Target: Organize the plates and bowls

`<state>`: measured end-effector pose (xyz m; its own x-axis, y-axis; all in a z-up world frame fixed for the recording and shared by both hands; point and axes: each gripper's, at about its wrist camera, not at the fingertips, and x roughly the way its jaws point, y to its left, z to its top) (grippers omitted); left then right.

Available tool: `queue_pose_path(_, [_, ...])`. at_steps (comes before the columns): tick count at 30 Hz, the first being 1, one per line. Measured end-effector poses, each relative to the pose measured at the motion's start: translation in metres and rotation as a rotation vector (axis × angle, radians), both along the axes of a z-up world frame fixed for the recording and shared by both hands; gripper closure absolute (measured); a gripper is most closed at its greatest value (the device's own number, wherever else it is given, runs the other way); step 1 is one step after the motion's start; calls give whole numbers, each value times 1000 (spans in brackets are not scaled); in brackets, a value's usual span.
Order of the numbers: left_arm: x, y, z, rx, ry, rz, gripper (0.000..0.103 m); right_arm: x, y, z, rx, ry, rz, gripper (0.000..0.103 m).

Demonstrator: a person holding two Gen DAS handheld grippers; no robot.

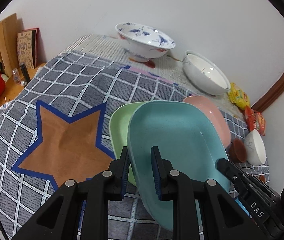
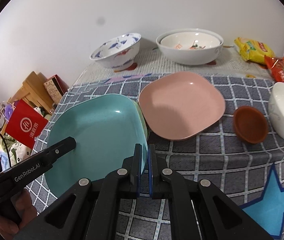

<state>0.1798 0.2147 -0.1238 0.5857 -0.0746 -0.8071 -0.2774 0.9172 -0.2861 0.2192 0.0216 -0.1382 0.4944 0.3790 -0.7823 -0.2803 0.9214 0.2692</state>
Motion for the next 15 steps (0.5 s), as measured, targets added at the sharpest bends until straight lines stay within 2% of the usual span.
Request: queue_pose_path(15, [25, 15, -15, 36, 12, 12, 82, 25, 23, -22, -22, 26, 29, 97])
